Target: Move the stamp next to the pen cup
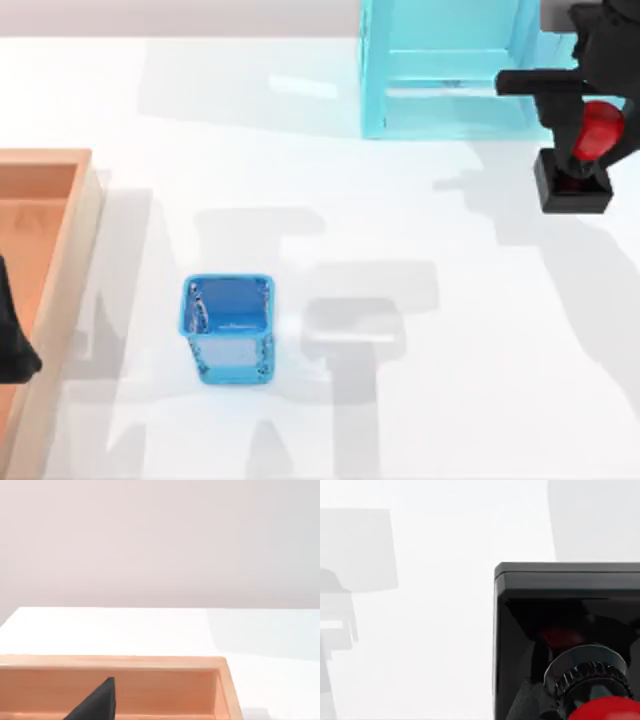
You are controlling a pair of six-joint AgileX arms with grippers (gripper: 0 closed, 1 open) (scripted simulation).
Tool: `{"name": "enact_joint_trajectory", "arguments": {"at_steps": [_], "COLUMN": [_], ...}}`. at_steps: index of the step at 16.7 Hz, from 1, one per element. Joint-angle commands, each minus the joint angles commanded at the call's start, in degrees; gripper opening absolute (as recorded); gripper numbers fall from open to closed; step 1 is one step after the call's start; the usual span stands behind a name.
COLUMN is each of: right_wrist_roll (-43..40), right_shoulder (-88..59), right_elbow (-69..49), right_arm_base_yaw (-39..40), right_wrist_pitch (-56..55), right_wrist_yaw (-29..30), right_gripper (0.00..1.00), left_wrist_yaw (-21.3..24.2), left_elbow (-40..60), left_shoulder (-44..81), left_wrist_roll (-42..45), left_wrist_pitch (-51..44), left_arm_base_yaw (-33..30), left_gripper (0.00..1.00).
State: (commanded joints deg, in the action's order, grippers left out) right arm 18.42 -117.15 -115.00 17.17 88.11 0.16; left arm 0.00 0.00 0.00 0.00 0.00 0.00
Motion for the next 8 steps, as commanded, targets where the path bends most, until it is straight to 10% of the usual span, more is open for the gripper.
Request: {"name": "enact_joint_trajectory", "arguments": {"at_steps": [8], "right_wrist_roll": [19.1], "right_shoulder": [-2.3], "right_elbow": [3.4], "right_arm_base_yaw": [19.4], "right_wrist_pitch": [-7.7], "right_wrist_yaw": [2.7], "right_gripper": [0.00], "left_wrist_yaw": [0.0], "left_elbow": [0.0], "left_shoulder": [0.0], "left_wrist_roll": [0.0], "left_wrist_pitch": [0.0], "left_arm_base_yaw": [0.0], "left_gripper": [1.00]}}
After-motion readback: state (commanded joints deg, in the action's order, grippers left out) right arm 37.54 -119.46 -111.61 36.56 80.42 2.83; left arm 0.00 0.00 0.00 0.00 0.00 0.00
